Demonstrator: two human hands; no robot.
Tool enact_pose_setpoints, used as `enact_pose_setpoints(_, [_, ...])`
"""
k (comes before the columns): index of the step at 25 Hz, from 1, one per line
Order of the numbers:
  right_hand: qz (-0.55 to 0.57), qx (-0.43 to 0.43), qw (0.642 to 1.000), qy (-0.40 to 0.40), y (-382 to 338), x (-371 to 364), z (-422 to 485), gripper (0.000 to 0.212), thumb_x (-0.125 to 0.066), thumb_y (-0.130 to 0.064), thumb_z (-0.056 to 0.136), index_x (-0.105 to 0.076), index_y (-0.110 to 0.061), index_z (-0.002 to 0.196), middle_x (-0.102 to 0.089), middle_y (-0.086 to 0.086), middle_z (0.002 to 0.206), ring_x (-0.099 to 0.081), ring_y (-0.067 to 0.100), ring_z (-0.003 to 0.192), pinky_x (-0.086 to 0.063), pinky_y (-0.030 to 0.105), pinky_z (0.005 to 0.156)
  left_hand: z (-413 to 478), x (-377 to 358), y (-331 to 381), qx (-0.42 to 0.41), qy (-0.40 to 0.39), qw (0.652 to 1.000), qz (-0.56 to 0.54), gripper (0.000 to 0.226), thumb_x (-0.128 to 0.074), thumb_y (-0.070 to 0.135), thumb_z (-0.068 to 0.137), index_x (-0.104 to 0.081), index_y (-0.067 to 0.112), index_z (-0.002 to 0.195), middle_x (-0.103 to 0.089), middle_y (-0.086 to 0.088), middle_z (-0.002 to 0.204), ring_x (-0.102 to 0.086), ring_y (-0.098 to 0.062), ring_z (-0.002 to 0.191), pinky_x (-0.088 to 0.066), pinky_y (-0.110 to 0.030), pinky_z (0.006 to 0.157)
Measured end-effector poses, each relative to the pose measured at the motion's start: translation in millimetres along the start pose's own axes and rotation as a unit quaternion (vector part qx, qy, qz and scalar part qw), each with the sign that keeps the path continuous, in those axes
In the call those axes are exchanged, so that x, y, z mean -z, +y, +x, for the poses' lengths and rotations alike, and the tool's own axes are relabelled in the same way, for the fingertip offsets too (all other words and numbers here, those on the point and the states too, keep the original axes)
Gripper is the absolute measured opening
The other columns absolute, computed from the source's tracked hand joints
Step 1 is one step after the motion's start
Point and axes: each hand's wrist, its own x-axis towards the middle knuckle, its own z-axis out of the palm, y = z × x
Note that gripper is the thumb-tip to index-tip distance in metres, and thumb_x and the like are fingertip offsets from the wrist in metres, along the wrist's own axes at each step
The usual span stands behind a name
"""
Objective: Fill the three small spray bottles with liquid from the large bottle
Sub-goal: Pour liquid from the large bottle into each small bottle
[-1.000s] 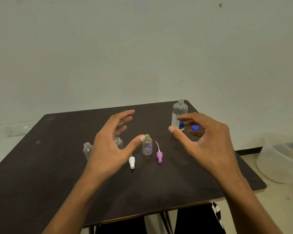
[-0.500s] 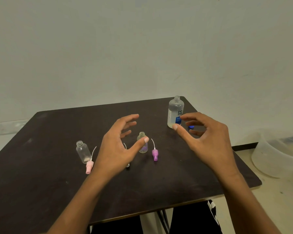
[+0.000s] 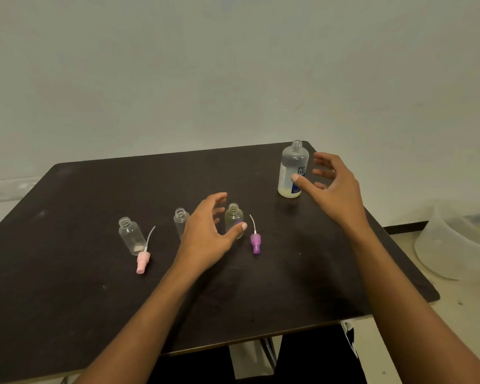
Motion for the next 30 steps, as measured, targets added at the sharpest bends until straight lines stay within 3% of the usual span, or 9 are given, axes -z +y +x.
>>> enact_pose_setpoints(2, [-0.007,-0.014,1.000,-0.007,12,-8,18,0.083,-0.088,-0.048,0.079,-0.049,-0.026,0.149,-0.057,-0.005,0.148,-0.061,0.014,0.128,-0.056,0.035,0.104,4,-5,-4,0.008,0.002,1.000,-0.002,0.079,-0.088,0.034,0.080,-0.050,0.025,0.149,-0.059,0.012,0.142,-0.060,-0.003,0.125,-0.052,-0.028,0.107])
enact_pose_setpoints(5, [-0.028,-0.035,0.999,-0.019,30,-19,41,0.095,-0.089,-0.054,0.076,-0.041,-0.027,0.154,-0.051,-0.003,0.156,-0.057,0.017,0.134,-0.053,0.041,0.109,7,-10,-6,0.024,-0.006,1.000,-0.008,0.078,-0.089,0.030,0.081,-0.050,0.023,0.149,-0.059,0.014,0.138,-0.059,0.001,0.119,-0.046,-0.009,0.095])
enact_pose_setpoints(7, [-0.023,-0.046,0.998,-0.030,39,-26,53,0.099,-0.090,-0.054,0.074,-0.039,-0.026,0.155,-0.051,-0.002,0.156,-0.057,0.018,0.135,-0.052,0.043,0.111,9,-12,-8,0.034,-0.006,0.999,-0.021,0.076,-0.089,0.027,0.081,-0.051,0.022,0.147,-0.061,0.013,0.136,-0.062,0.002,0.115,-0.047,-0.004,0.088])
enact_pose_setpoints(13, [-0.005,-0.063,0.995,-0.075,56,-38,68,0.094,-0.093,-0.048,0.072,-0.046,-0.024,0.150,-0.059,-0.001,0.147,-0.060,0.017,0.130,-0.053,0.044,0.110,13,-14,-15,0.042,-0.009,0.999,-0.017,0.062,-0.089,0.025,0.081,-0.060,0.022,0.135,-0.068,0.014,0.124,-0.066,0.003,0.112,-0.058,-0.018,0.091])
enact_pose_setpoints(18, [-0.017,-0.050,0.996,-0.078,59,-40,70,0.079,-0.092,-0.039,0.077,-0.053,-0.019,0.143,-0.064,0.000,0.140,-0.063,0.017,0.127,-0.054,0.036,0.107,12,-16,-15,0.045,-0.004,0.999,-0.007,0.049,-0.089,0.025,0.081,-0.065,0.024,0.124,-0.072,0.015,0.109,-0.068,0.006,0.103,-0.056,-0.011,0.087])
enact_pose_setpoints(27, [-0.034,-0.040,0.997,-0.061,49,-35,68,0.071,-0.092,-0.035,0.078,-0.059,-0.017,0.137,-0.069,0.001,0.132,-0.063,0.010,0.111,-0.049,0.019,0.089,11,-14,-9,0.052,-0.001,0.998,-0.020,0.041,-0.090,0.023,0.080,-0.067,0.027,0.113,-0.074,0.014,0.101,-0.070,0.007,0.096,-0.057,-0.013,0.086])
enact_pose_setpoints(30, [-0.022,-0.031,0.997,-0.063,34,-28,65,0.067,-0.092,-0.034,0.078,-0.060,-0.019,0.135,-0.067,-0.006,0.121,-0.063,0.007,0.106,-0.050,0.011,0.076,11,-9,-2,0.040,0.002,0.999,-0.031,0.042,-0.089,0.023,0.081,-0.067,0.026,0.116,-0.074,0.014,0.103,-0.069,0.009,0.096,-0.057,-0.013,0.087])
